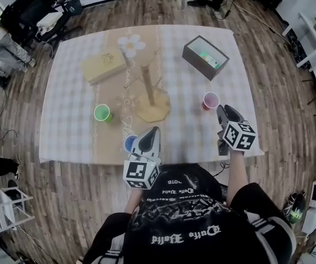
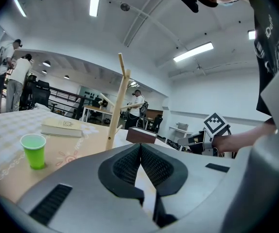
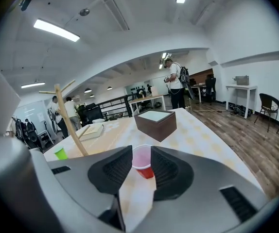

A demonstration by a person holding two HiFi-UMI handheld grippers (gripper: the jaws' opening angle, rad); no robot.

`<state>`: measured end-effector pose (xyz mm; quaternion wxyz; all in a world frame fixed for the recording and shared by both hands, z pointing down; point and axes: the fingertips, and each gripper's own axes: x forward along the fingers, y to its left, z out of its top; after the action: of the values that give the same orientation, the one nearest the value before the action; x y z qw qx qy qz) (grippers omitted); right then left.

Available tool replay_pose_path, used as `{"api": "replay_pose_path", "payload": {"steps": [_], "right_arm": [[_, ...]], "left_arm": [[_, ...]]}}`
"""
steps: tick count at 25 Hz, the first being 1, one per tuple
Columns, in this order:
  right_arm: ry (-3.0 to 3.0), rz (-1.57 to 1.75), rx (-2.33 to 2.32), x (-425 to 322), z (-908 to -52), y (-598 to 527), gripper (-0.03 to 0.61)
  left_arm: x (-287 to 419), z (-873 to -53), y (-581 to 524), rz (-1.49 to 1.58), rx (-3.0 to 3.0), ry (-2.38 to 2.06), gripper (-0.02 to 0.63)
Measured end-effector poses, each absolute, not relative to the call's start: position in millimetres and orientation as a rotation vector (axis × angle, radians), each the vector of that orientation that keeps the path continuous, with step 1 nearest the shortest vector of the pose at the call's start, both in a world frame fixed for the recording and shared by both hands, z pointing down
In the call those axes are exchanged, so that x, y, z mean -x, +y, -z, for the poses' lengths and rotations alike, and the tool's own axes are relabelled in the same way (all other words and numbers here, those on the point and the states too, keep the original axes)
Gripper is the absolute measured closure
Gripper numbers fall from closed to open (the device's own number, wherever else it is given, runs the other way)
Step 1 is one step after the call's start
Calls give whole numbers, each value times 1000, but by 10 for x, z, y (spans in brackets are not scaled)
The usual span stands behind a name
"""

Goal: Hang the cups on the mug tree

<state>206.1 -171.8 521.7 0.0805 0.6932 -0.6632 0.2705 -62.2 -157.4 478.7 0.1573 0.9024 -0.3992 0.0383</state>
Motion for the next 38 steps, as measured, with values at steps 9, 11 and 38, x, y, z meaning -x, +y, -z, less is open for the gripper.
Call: {"api": "replay_pose_path", "payload": {"steps": [9, 11, 38], "right_arm": [[-1936, -852, -1888, -2281, -5408, -2045, 453], [-1948, -880, -1846, -2291, -5473, -2132, 453], [-1979, -750, -1681, -2206, -5709, -2461, 548]], "left_arm": [[732, -4632, -1751, -90, -2494, -1270, 594], [775, -4595, -1760, -95, -2478, -1307, 594], [1222, -4610, -1598, -51, -2265, -1621, 594]]}}
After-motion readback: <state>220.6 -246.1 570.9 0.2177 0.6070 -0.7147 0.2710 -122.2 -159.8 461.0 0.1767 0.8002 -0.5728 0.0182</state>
